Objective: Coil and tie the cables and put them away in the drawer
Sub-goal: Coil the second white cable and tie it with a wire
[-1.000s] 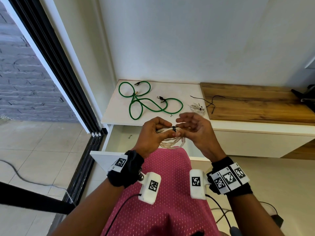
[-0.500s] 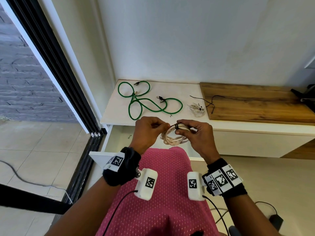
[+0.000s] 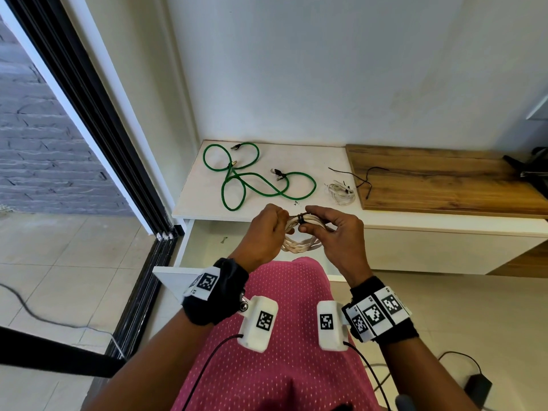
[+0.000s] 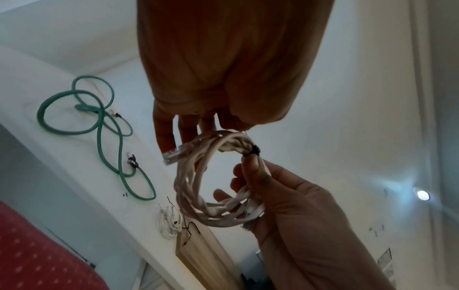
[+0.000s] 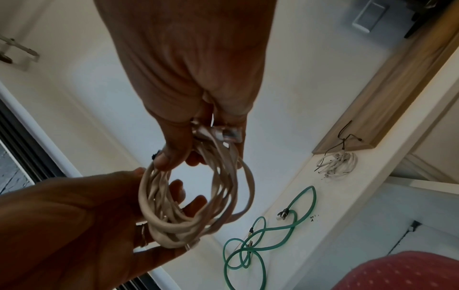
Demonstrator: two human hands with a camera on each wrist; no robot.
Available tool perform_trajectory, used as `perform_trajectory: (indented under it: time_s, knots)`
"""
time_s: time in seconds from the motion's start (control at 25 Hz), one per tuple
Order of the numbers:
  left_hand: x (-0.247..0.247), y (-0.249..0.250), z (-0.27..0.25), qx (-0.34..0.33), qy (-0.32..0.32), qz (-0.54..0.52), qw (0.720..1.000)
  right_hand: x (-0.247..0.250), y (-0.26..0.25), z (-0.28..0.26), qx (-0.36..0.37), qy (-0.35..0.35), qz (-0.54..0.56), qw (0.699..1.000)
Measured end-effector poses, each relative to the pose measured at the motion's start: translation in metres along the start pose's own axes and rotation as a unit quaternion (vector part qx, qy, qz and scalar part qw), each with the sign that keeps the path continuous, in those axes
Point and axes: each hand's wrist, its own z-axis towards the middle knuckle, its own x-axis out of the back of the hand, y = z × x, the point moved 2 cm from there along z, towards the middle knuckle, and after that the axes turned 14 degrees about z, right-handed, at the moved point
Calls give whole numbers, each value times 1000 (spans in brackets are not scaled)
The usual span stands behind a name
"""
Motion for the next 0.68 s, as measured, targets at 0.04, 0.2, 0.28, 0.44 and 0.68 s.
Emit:
perform_trajectory:
  time_s: [0.04,0.2,0.28,0.44,0.68]
  knots:
    - [-1,-1,0,18,2,-37,999,0,2,0,-4,6,5,1000]
    - [-9,-8,7,121,-2,-209,970,-2,10,2,-20,27,18,999]
    - [-11,-8,10,157,-10,-266,951,-3,14,5,-36,38,51,997]
    - [-7,-11,21,157,-42,-304,939,3,25,16,-90,96,138,982]
    - [-34,-29,50,207,-56,-287,934,17,58,36,-219,85,186,954]
